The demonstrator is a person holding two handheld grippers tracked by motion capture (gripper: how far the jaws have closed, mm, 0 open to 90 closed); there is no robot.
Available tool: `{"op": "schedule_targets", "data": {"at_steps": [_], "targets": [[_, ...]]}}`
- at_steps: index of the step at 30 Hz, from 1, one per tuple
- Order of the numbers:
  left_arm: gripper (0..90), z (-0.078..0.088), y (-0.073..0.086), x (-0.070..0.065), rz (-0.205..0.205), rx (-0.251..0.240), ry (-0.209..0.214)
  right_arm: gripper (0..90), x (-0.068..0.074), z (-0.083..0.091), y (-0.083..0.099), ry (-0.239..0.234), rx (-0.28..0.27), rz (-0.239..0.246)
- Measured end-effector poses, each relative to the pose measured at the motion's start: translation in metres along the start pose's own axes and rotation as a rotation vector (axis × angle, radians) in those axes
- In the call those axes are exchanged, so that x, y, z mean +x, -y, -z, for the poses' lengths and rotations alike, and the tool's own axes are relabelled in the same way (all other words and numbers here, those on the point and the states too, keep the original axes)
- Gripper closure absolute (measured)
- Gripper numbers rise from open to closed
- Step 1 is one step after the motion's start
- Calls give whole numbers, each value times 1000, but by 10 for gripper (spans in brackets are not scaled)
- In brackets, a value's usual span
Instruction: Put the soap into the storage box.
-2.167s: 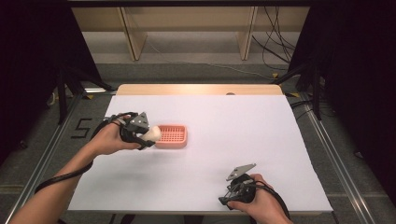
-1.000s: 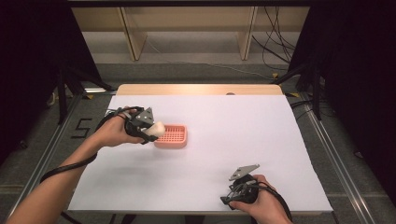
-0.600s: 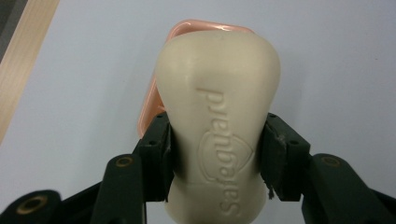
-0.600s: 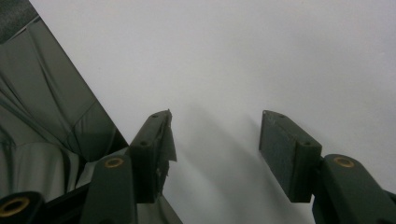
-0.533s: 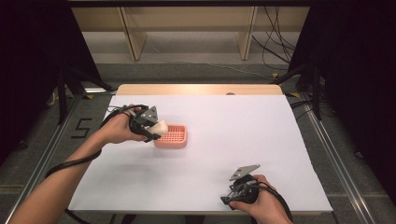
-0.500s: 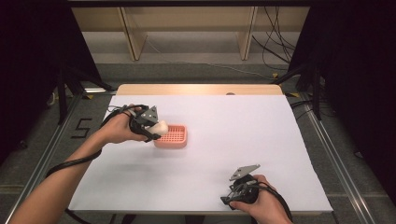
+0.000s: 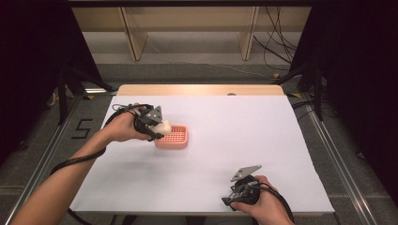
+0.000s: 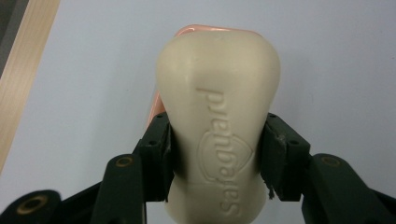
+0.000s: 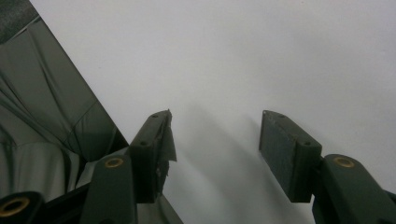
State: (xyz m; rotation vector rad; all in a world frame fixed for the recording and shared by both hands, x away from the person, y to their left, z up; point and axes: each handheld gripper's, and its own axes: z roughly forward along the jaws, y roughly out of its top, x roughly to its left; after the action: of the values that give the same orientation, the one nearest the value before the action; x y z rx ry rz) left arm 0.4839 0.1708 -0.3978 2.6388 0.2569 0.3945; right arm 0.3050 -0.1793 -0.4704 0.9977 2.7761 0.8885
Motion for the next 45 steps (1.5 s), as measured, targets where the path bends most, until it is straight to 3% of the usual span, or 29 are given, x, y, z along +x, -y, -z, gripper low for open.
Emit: {"op": "schedule_targets", "data": {"at_steps": [5, 6, 9, 10, 11, 12, 14, 17, 18, 22, 25, 37, 38, 39, 45], "targets": [[497, -1, -2, 1, -32, 15, -4, 445, 0, 0, 0, 0, -1, 4], [496, -2, -2, 0, -9, -6, -7, 445, 0, -1, 0, 0, 0, 4], [496, -2, -2, 1, -17, -7, -8, 445, 0, -1, 0, 0, 1, 5], [496, -2, -3, 2, -42, 11, -7, 445, 0, -1, 0, 0, 1, 5], [496, -2, -4, 2, -52, 16, 0, 445, 5, 0, 0, 2, 20, -53], [497, -3, -4, 2, -54, 13, -8, 445, 0, -1, 0, 0, 2, 1], [496, -5, -5, 1, -35, -2, -3, 445, 0, -1, 0, -2, 4, 0], [496, -6, -8, 3, -66, 19, -2, 445, 0, -1, 0, -7, 7, 3], [496, -7, -8, 2, -50, 2, -6, 445, -1, 0, -1, -26, 27, -1], [496, -9, -11, 4, -83, 25, -4, 445, 1, 0, 0, 2, 5, -12], [497, -11, -11, 3, -84, 26, 1, 445, 0, -1, 0, -1, 2, 3], [496, -21, -13, 6, -103, 53, 8, 445, 0, -1, 0, -6, 5, 0], [497, -22, -13, 6, -95, 52, 11, 445, 1, -1, 0, -20, 24, -15], [496, -23, -14, 5, -96, 55, 8, 445, 1, -1, 0, -2, 8, -8], [496, -30, -15, 7, -97, 68, 20, 445, 0, -1, 0, -3, 3, 0]]}}
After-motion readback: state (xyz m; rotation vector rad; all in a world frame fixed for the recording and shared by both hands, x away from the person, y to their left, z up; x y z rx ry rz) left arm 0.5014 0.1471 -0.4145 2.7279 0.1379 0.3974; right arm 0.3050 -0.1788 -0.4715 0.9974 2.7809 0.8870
